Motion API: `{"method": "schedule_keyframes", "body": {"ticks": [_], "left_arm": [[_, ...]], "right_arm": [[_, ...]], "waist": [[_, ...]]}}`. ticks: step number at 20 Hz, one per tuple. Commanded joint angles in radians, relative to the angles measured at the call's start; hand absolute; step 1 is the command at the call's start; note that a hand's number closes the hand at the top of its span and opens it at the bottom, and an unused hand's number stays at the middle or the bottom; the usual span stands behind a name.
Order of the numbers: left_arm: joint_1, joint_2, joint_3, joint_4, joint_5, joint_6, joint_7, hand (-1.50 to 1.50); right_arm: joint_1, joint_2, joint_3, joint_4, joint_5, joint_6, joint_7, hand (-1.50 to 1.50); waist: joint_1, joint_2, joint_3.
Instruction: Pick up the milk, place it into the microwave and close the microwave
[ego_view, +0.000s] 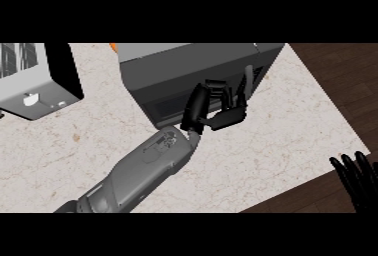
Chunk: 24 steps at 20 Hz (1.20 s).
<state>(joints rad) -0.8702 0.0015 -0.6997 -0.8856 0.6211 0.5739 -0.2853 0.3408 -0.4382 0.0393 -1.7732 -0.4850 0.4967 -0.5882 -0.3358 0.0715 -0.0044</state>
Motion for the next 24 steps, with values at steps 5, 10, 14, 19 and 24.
{"method": "schedule_keyframes", "body": {"ticks": [5,10,14,19,24], "left_arm": [[-0.070,-0.001,0.028,0.074,0.055,-0.007,-0.058,1.50],[-0.070,-0.001,0.029,0.092,0.074,0.001,-0.089,1.50],[-0.069,-0.001,0.029,0.098,0.095,-0.003,-0.113,1.50],[-0.080,-0.001,0.033,0.105,0.117,0.006,-0.129,1.50],[-0.077,-0.001,0.025,0.117,0.128,0.013,-0.156,1.50]], "right_arm": [[0.012,-0.021,0.007,-0.045,-0.058,0.042,0.016,-1.50],[0.006,-0.047,-0.006,-0.075,-0.088,0.057,0.030,-1.50],[0.013,-0.065,-0.021,-0.108,-0.087,0.056,0.034,-1.50],[0.022,-0.073,-0.023,-0.126,-0.124,0.068,0.045,-1.50],[0.032,-0.075,-0.024,-0.137,-0.175,0.074,0.059,-1.50]], "waist": [[-0.031,0.015,0.002],[-0.033,0.019,0.002],[-0.044,0.013,0.001],[-0.049,0.017,0.004],[-0.051,0.023,0.005]]}}
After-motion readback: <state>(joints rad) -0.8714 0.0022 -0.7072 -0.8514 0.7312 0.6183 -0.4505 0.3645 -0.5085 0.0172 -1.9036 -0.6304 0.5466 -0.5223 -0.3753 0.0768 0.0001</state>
